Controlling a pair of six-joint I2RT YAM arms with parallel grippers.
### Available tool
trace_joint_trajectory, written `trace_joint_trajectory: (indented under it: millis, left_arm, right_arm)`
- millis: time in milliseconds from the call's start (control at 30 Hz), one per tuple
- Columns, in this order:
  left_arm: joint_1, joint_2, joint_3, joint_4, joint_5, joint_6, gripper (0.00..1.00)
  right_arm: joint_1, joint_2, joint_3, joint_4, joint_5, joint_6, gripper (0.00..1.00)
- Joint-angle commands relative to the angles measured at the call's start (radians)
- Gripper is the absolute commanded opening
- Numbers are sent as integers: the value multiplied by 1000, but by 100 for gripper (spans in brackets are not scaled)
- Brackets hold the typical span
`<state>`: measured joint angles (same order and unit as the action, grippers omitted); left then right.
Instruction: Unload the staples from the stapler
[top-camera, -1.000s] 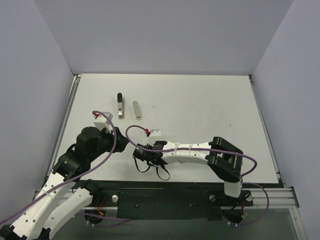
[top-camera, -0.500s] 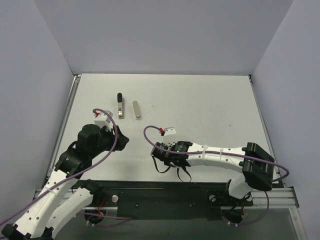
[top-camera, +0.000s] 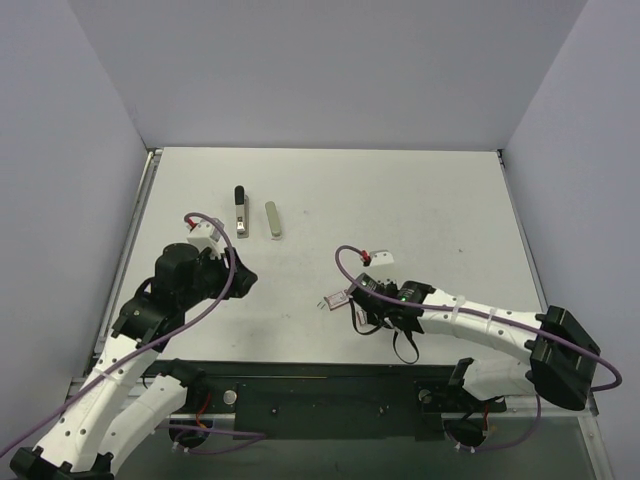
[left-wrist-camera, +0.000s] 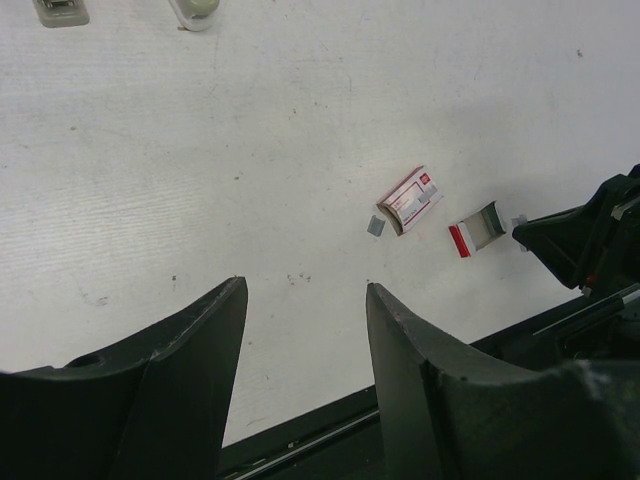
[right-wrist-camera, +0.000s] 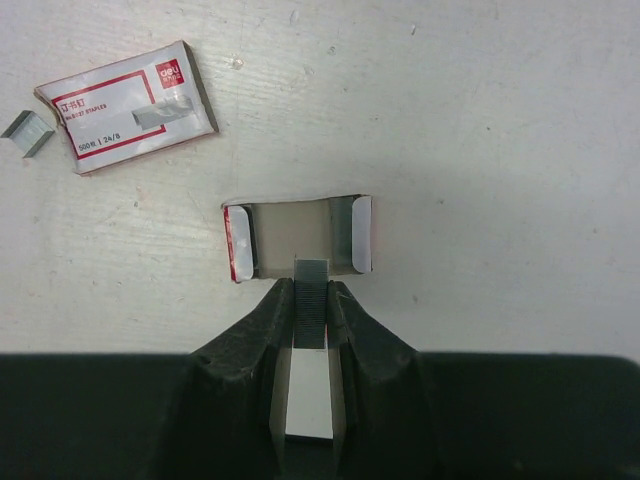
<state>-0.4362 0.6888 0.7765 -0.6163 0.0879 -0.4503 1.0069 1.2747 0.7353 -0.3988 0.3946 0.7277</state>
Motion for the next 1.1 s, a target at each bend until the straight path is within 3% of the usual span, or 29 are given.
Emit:
trace_joint_trajectory:
  millis: [0,367,1067]
  left_arm:
    - [25,6,4,70,42,10,61]
    - [53,12,1,76,70,12,61]
    - [56,5,0,78,81,10,61]
  right_arm:
    - [-31,-15,-42,58,-40,-54,8]
    - [-91,64,-59,172,-131,-103,8]
    - [-103,106,-63,199,-163,-99,8]
